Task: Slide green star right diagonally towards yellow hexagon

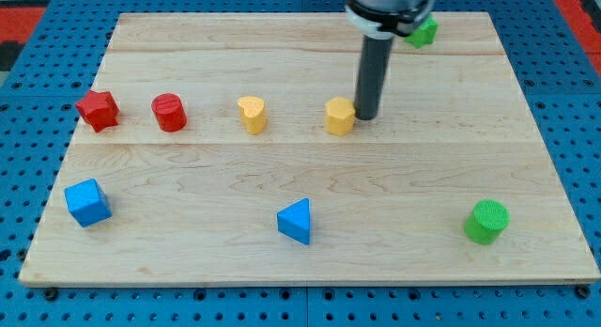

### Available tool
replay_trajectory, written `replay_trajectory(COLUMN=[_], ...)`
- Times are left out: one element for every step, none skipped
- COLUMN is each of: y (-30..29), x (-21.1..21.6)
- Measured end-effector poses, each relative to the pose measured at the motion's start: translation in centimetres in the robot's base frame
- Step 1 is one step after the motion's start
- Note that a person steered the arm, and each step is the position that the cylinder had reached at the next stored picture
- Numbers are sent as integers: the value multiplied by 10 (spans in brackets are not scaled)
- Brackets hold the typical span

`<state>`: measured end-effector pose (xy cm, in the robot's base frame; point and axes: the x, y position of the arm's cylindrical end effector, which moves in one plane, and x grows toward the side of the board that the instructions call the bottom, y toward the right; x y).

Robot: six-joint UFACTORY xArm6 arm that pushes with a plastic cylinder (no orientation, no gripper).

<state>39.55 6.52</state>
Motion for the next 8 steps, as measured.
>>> replay_trajectory(y=[20,60,46,57,100,145,111,43], x=[-22,-88,-151,-190,-201,-193,-170,-164])
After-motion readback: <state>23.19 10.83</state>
